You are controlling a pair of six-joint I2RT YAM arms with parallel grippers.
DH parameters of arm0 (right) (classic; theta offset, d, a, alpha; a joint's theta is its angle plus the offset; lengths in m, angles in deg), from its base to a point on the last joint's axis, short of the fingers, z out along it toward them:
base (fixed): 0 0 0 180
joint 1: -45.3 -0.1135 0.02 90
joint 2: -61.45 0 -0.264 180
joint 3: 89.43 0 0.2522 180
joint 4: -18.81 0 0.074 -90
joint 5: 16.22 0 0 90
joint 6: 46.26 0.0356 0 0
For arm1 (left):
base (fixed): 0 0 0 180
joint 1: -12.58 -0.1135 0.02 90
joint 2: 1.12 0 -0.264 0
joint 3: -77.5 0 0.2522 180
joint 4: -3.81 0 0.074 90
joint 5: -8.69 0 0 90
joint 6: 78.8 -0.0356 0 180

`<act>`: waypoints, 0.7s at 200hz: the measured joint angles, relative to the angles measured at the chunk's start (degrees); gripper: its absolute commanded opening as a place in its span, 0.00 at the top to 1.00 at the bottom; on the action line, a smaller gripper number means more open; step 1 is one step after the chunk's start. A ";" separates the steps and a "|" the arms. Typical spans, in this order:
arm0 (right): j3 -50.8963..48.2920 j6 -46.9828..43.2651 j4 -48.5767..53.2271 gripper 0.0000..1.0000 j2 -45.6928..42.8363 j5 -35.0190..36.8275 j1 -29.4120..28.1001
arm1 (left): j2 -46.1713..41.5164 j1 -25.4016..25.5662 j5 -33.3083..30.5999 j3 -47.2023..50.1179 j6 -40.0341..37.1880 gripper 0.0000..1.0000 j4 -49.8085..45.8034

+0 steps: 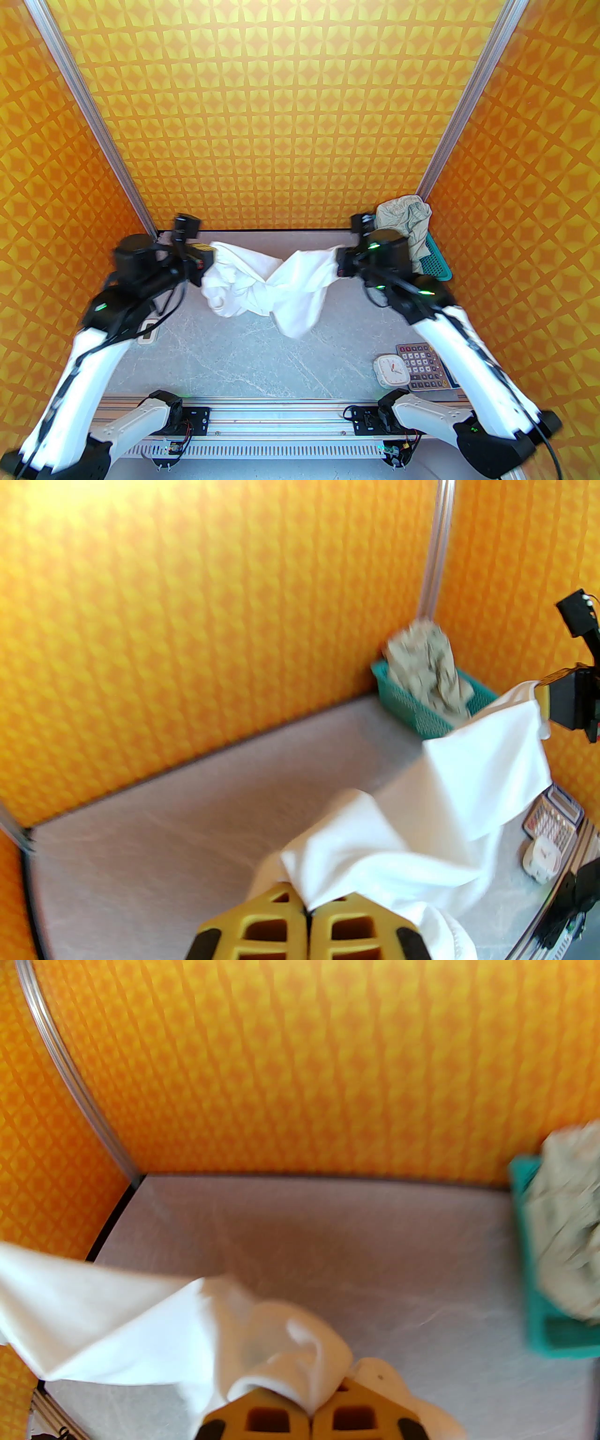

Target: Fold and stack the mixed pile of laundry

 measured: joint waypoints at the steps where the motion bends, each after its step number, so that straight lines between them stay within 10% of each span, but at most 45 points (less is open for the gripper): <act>1: 0.33 -0.11 0.17 1.00 -0.02 0.11 0.00 | -0.04 -0.02 -0.02 -0.31 0.02 1.00 -0.20; 94: 30.75 -6.01 16.55 1.00 -1.68 12.09 0.02 | 1.95 -0.02 1.49 -30.62 -1.70 1.00 -14.21; 140: 17.53 -2.64 9.14 1.00 6.99 5.18 6.12 | 19.12 -3.96 -0.72 -22.14 1.22 0.94 -10.03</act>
